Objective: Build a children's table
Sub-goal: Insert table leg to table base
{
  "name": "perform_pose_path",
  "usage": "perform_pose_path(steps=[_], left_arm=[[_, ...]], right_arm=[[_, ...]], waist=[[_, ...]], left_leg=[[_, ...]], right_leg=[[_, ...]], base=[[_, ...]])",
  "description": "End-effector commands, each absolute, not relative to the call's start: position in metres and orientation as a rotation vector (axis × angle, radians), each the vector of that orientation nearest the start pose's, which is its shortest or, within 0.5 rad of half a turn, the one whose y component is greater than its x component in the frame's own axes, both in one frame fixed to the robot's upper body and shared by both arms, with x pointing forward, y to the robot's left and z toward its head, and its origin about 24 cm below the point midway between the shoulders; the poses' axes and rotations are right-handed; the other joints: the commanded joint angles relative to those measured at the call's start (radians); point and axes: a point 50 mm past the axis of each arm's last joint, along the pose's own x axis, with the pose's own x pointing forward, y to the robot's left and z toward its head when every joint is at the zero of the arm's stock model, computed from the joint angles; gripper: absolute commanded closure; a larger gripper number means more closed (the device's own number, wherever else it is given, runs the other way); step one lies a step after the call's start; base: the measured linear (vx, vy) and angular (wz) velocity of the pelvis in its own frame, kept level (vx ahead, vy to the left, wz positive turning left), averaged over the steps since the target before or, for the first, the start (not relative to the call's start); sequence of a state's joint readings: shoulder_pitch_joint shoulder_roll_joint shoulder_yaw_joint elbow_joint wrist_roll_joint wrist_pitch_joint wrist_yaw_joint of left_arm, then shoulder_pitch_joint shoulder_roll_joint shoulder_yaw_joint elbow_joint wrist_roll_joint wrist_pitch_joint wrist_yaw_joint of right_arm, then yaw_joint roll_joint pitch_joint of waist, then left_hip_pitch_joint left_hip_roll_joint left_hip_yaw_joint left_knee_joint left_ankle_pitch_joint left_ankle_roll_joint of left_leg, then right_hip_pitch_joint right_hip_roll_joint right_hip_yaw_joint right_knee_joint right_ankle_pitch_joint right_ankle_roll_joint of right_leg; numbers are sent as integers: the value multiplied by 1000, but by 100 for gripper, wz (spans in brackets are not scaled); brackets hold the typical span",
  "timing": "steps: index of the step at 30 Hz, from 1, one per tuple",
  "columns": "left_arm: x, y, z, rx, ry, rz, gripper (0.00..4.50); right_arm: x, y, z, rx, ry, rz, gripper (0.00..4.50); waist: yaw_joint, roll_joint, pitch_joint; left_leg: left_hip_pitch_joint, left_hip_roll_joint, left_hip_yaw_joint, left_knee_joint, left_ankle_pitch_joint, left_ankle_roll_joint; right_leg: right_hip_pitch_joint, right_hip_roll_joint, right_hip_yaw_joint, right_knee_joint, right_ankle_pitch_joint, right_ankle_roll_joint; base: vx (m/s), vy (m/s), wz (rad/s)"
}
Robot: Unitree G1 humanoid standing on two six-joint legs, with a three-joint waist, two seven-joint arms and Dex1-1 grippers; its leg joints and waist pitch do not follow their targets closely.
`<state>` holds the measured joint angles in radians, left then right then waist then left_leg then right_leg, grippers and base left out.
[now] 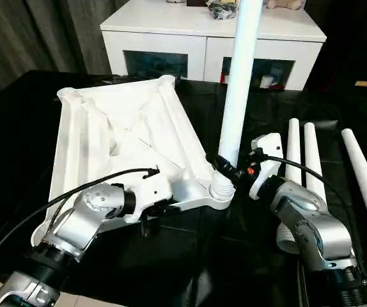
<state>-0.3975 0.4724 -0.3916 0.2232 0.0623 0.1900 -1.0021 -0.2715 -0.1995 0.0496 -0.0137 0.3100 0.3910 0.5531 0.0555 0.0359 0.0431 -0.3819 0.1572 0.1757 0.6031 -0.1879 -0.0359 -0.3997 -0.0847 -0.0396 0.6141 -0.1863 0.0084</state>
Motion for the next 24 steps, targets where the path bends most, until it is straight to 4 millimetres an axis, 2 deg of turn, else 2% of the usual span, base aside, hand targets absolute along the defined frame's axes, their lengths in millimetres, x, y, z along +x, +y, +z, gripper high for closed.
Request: perform_pose_path(steps=[1,7,14,18,24], left_arm=[[283,136,36,598,479,-1220,446],[285,129,37,569,452,-1234,450],[285,125,41,564,445,-1261,450],[284,124,45,560,429,-1288,450],[283,121,49,548,414,-1316,450]], right_arm=[[291,-122,88,106,105,732,266],[289,-121,83,99,159,764,266],[293,-126,80,71,189,751,266],[298,-133,78,78,202,716,266],[299,-137,66,104,263,716,266]], waist=[[0,1,-55],[1,-3,-53],[2,-4,-55],[3,0,-58],[4,-2,-59]], left_leg=[[22,62,-25,-90,-309,-26],[22,62,-26,-92,-322,-27],[21,62,-25,-91,-303,-26],[20,62,-24,-88,-277,-19],[19,62,-22,-86,-254,-7]], right_leg=[[32,-59,40,-75,-226,-203],[31,-60,41,-80,-272,-190],[30,-61,41,-79,-260,-191],[32,-60,40,-75,-213,-205],[36,-59,38,-70,-162,-222]], base=[[0,0,0],[0,0,0],[0,0,0],[0,0,0],[0,0,0]])
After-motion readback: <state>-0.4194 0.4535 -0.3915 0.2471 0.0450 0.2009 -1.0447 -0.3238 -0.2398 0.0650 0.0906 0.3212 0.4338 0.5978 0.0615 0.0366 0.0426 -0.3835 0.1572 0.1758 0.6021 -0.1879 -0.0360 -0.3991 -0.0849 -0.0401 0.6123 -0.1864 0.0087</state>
